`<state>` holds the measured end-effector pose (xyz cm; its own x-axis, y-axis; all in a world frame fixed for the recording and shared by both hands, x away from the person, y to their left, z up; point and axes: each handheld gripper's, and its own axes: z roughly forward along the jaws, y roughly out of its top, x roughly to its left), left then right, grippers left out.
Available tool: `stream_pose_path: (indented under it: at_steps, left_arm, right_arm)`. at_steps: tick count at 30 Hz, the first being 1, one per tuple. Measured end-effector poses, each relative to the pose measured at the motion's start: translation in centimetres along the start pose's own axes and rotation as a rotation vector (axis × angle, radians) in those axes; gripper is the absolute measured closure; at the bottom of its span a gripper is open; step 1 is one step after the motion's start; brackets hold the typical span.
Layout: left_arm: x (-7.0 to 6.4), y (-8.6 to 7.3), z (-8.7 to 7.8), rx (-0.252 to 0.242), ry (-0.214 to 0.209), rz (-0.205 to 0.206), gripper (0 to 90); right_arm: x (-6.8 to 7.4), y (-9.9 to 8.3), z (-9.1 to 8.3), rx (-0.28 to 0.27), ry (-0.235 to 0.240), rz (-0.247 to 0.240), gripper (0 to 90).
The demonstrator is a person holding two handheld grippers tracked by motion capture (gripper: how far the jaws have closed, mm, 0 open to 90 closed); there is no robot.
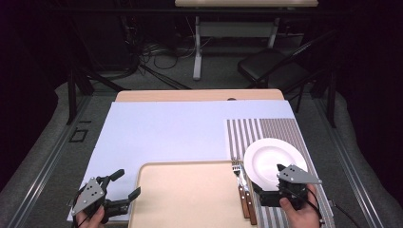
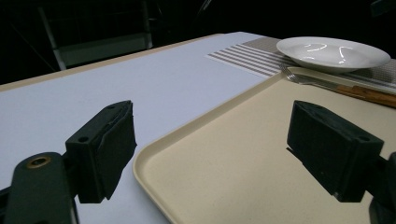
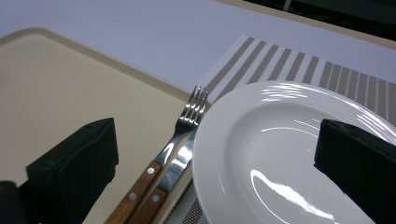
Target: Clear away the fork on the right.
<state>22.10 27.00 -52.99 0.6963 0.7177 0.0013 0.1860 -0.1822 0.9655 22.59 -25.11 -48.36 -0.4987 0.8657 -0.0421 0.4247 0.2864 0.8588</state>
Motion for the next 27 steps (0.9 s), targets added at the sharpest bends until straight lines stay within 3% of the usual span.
stream_pose_path:
  at_steps: [12,18,27]
  left_arm:
    - [0.0,0.0,-0.1,-0.002,0.004,-0.001,15.7]
    - [0.0,0.0,-0.1,-0.002,0.004,-0.001,15.7]
    - [0.0,0.0,-0.1,-0.003,0.007,-0.002,15.7]
  right_arm:
    - [-2.0,-0.8,-1.0,0.032,-0.061,-0.013,0.0]
    - [-2.3,-1.2,-0.8,0.065,-0.138,-0.099,0.0]
    - [-2.2,-1.9,0.0,0.14,-0.147,-0.21,0.0]
